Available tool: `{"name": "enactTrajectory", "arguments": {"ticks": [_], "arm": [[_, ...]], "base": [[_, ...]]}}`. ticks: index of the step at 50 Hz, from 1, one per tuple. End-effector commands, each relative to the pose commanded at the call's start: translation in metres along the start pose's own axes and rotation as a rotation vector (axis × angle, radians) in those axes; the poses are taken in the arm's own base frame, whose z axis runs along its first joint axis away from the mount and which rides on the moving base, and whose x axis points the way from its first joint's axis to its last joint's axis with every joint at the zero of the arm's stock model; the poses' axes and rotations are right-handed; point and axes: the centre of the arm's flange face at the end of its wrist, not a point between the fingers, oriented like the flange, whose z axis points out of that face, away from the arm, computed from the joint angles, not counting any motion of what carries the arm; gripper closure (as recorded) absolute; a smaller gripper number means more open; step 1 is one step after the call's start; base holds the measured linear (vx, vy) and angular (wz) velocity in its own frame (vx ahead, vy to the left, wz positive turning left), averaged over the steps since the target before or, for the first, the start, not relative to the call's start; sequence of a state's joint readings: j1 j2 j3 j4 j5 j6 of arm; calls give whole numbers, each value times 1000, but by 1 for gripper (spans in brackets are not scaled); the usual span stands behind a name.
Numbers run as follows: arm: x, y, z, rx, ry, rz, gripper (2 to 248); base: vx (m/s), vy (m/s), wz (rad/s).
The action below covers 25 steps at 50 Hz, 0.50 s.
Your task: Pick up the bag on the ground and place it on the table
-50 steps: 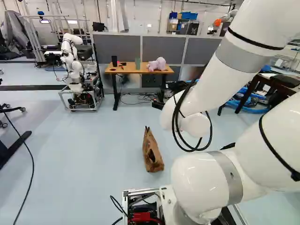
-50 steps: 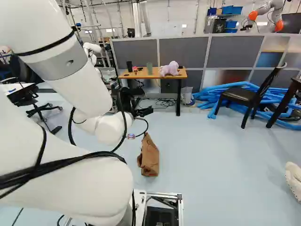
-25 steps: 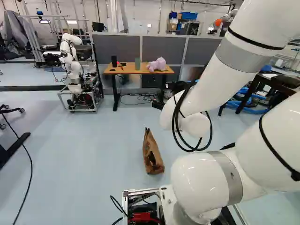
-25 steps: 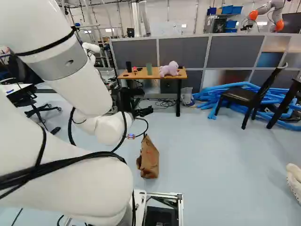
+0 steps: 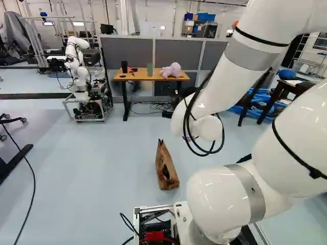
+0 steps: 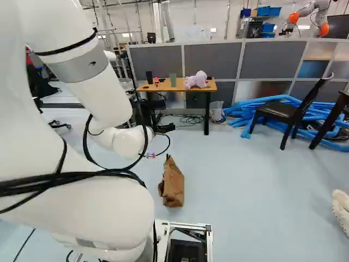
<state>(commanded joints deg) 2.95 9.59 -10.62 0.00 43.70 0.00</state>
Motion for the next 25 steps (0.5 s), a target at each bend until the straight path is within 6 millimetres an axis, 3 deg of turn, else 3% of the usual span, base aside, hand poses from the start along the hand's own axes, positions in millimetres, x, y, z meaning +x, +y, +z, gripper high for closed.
{"name": "enactTrajectory", "arguments": {"ticks": [25], "arm": [[9,-18,44,43,-194,-27,3]], "base": [[0,0,0]]}}
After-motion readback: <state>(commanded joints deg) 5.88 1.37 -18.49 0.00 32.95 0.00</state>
